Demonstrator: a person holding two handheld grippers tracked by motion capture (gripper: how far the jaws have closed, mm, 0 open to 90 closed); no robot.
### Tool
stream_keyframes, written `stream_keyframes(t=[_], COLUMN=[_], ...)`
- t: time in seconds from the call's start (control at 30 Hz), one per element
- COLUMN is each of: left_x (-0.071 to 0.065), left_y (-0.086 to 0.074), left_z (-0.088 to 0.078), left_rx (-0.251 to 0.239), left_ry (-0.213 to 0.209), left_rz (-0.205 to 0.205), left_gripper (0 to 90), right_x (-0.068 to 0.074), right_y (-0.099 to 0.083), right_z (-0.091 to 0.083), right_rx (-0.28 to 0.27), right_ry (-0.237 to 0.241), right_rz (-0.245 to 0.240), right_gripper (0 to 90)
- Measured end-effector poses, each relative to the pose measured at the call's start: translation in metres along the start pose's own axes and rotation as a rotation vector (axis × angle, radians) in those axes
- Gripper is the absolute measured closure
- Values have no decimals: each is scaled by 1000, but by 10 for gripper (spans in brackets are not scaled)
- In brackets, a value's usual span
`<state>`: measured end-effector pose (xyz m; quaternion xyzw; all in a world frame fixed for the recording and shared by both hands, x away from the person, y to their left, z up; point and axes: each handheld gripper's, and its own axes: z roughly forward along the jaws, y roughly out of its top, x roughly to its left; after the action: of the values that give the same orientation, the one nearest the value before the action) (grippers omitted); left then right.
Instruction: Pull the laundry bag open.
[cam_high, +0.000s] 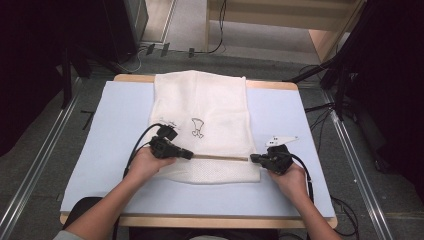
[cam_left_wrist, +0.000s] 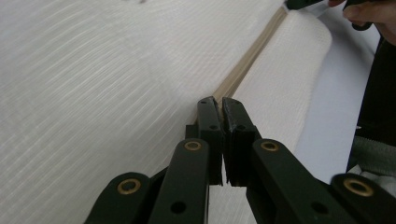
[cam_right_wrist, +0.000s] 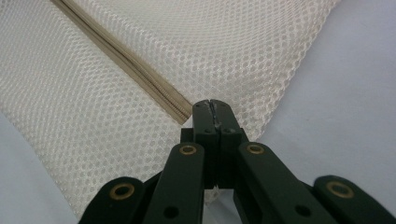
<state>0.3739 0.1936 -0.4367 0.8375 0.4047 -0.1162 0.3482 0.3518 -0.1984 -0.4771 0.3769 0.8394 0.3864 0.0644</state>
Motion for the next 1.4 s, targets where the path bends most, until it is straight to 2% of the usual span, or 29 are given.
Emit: stream_keyframes(t=[0.1, 0.13, 0.2, 0.23, 0.43, 0.6, 0.63, 0.67, 0.7, 0.83, 1.03, 1.07, 1.1, 1.13, 1.2, 1.27, 1.3, 1.33, 1.37, 1.4], left_x=[5, 3, 2, 1, 2, 2, 10, 10, 16, 17, 20, 20, 20, 19, 19, 21, 23, 25, 28, 28], left_y=[-9, -12, -12, -13, -16, -16, -19, -19, -22, -25, -28, -29, -29, -29, -30, -31, -32, -34, -36, -38], left_z=[-14, -16, -16, -16, -13, -13, -17, -17, -24, -30, -36, -39, -40, -39, -39, -41, -42, -44, -46, -48], left_rx=[-25, -26, -15, -20, -15, -4, 6, 6, -13, -25, -29, -47, -40, -42, -36, -31, -20, -31, -20, -29], left_ry=[-20, -13, -10, 1, 8, 16, 18, 18, 26, 14, 34, 25, 19, 40, 33, 47, 48, 62, 37, 40], left_rz=[-16, -2, 3, 3, -30, -30, -73, -73, -100, -90, -99, -105, -103, -94, -97, -98, -109, -119, -130, -129], left_gripper=[890, 890, 890, 890, 891, 890, 891, 891, 891, 890, 891, 890, 890, 890, 890, 891, 891, 891, 891, 891], right_x=[-1, -1, 0, 1, -2, -1, -1, -1, -2, -2, -1, -1, -1, -1, 0, 0, -1, -1, -1, -1], right_y=[1, 1, 1, 2, 3, 3, 3, 3, 3, 3, 2, 2, 2, 1, 1, 1, 1, 1, 1, 1], right_z=[0, 1, 1, 1, 1, 2, 2, 2, 1, 1, 2, 1, 2, 1, 1, 1, 1, 1, 1, 1], right_rx=[3, 2, 4, 7, 13, 18, 19, 19, 17, 17, 10, 7, 4, 5, 5, 4, 4, 0, 0, 1], right_ry=[10, 15, 13, 8, 23, 20, 20, 20, 23, 23, 19, 22, 25, 20, 16, 19, 19, 23, 23, 22], right_rz=[18, 15, 14, -1, -3, -6, -11, -11, -7, -7, -23, -25, -24, -19, -31, -33, -37, -48, -48, -49], right_gripper=[900, 900, 900, 900, 900, 900, 900, 900, 900, 900, 900, 900, 900, 900, 900, 900, 900, 900, 900, 900])
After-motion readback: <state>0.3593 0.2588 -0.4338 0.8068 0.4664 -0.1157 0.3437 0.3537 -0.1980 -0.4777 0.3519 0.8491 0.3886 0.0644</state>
